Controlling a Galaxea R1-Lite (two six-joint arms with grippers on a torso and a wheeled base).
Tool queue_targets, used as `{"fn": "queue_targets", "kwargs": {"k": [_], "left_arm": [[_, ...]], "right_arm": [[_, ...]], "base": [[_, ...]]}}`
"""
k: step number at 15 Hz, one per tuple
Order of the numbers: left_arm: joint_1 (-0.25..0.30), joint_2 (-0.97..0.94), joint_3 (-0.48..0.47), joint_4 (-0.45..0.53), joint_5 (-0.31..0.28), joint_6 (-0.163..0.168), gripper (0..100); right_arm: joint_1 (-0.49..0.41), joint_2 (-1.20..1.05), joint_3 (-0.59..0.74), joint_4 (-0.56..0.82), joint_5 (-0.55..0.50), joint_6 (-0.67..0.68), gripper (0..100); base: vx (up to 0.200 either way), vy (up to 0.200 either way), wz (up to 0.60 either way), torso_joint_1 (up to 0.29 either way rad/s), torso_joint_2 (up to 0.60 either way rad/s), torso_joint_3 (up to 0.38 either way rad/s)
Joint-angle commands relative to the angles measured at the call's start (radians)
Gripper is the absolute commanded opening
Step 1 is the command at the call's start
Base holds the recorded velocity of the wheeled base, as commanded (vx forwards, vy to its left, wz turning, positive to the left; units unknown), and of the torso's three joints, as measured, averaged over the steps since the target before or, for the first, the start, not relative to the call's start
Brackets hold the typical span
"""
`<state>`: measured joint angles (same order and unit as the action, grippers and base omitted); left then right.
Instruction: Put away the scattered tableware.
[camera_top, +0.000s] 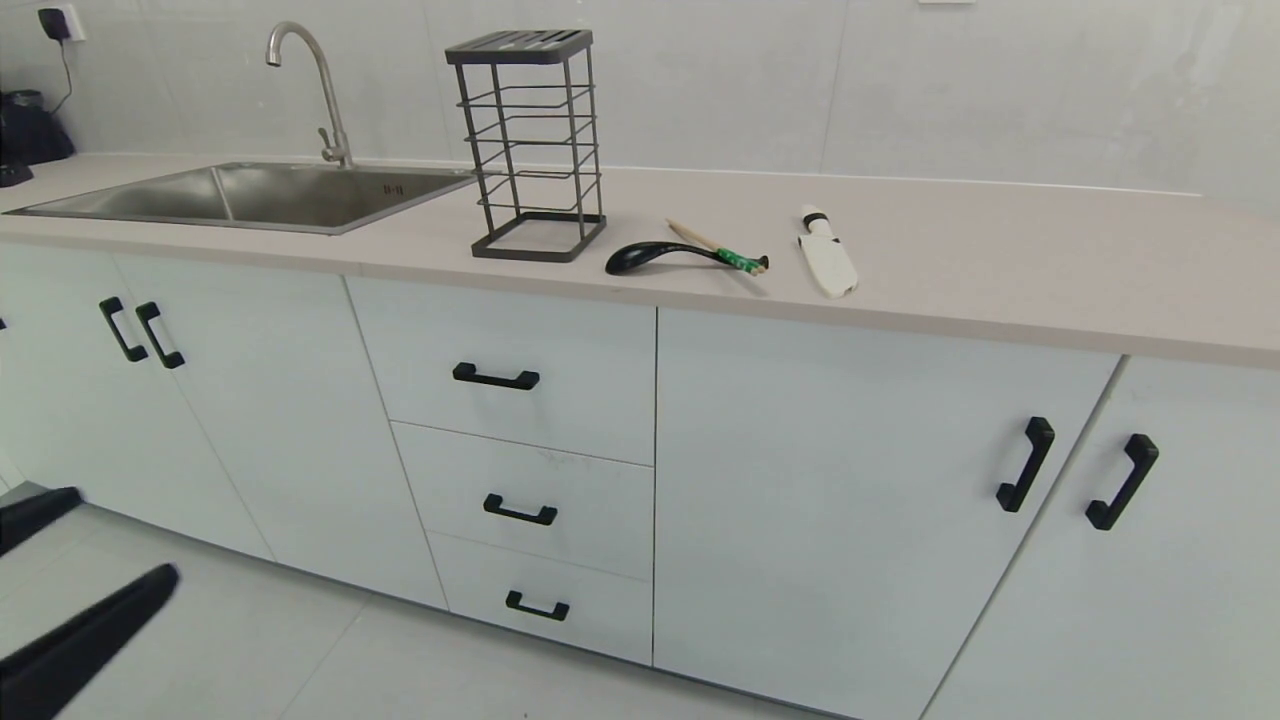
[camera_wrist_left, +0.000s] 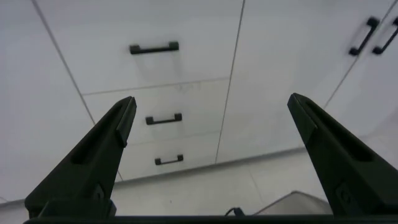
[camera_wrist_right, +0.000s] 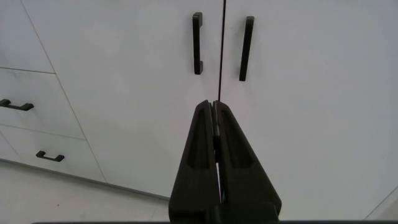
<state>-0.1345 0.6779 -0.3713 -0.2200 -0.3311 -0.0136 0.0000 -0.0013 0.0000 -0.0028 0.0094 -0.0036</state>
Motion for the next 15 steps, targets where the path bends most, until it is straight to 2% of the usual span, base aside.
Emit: {"fn": "queue_targets", "kwargs": {"k": [1,2,4,5,6,8,9,10,11,12,13,14,15], "left_arm": [[-0.111,0.519,0.173,-0.305,-0.020,0.138,100],[-0.108,0.628,0.199,-0.394,-0.020,0.233,100],[-0.114,0.732,0.180,-0.432,-0.023,0.416,100],[-0.125,0.781,0.135,-0.421,-0.025,0.570,100],[-0.131,0.827,0.118,-0.407,-0.029,0.682,100],[-0.134,0.887,0.112,-0.387,-0.031,0.782,100],[-0.172,0.986,0.100,-0.375,-0.031,0.870,100],[-0.192,1.043,0.075,-0.377,-0.029,0.888,100],[-0.214,1.129,0.032,-0.377,-0.029,0.923,100],[-0.215,1.189,-0.008,-0.378,-0.029,0.949,100],[-0.215,1.194,-0.009,-0.378,-0.029,0.951,100],[-0.206,1.295,-0.077,-0.380,-0.032,0.998,100],[-0.201,1.326,-0.094,-0.380,-0.032,1.014,100]], "right_arm": [[0.000,0.001,0.000,0.000,0.000,-0.001,0],[0.000,0.001,0.000,0.000,0.000,-0.001,0],[0.000,0.001,0.000,0.000,0.001,-0.004,0],[0.000,0.001,0.000,0.000,0.001,-0.004,0],[0.000,0.001,0.000,0.000,0.003,-0.004,0],[0.000,0.001,0.000,0.000,0.003,-0.004,0],[0.000,0.001,0.000,0.000,0.004,-0.006,0],[0.000,0.001,0.000,0.000,0.004,-0.007,0],[0.000,0.001,0.000,0.000,0.004,-0.007,0],[0.000,0.001,0.000,0.000,0.004,-0.007,0],[0.000,0.001,0.000,0.000,0.004,-0.007,0],[0.000,0.001,0.000,0.000,0.004,-0.007,0],[0.000,0.001,0.000,0.000,0.004,-0.007,0]], "base": [[0.000,0.000,0.00,0.000,0.00,0.000],[0.000,0.000,0.00,0.000,0.00,0.000],[0.000,0.000,0.00,0.000,0.00,0.000],[0.000,0.000,0.00,0.000,0.00,0.000],[0.000,0.000,0.00,0.000,0.00,0.000],[0.000,0.000,0.00,0.000,0.00,0.000],[0.000,0.000,0.00,0.000,0.00,0.000],[0.000,0.000,0.00,0.000,0.00,0.000],[0.000,0.000,0.00,0.000,0.00,0.000],[0.000,0.000,0.00,0.000,0.00,0.000],[0.000,0.000,0.00,0.000,0.00,0.000],[0.000,0.000,0.00,0.000,0.00,0.000],[0.000,0.000,0.00,0.000,0.00,0.000]]}}
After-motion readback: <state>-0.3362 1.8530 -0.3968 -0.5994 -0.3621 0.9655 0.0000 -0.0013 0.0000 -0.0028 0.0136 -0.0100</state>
